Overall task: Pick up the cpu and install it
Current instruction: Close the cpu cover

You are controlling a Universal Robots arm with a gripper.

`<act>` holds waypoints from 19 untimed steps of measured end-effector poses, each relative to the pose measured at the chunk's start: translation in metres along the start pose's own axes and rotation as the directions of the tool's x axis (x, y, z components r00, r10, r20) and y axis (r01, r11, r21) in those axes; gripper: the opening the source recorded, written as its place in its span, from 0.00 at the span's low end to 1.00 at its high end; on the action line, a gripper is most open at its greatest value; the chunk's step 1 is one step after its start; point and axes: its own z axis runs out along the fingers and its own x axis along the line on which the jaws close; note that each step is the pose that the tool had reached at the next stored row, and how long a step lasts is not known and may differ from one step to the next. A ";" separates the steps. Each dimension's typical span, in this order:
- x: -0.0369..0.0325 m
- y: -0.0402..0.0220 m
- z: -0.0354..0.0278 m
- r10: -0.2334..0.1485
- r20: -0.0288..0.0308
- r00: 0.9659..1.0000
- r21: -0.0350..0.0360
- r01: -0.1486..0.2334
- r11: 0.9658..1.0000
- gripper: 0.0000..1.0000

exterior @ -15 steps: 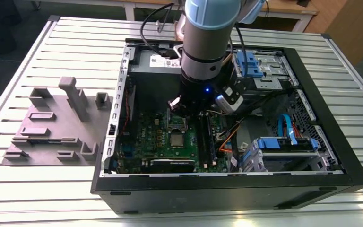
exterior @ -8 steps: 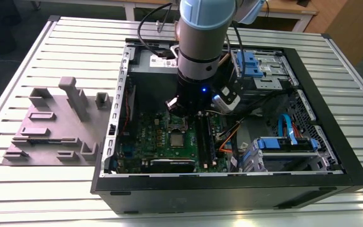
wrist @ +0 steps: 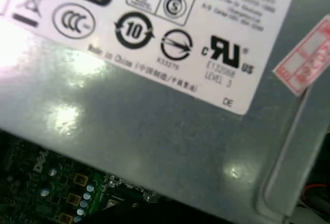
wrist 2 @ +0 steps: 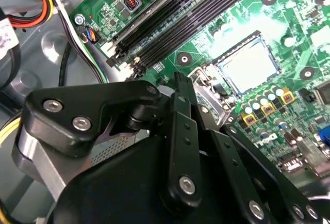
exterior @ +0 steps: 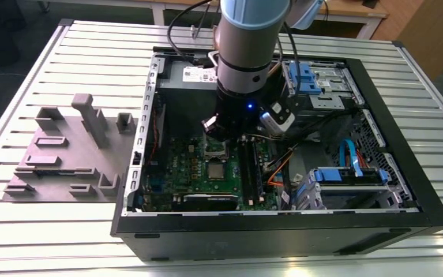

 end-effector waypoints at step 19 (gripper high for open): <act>0.0001 -0.0012 -0.0159 0.000 -0.008 1.000 -0.003 0.000 1.000 0.10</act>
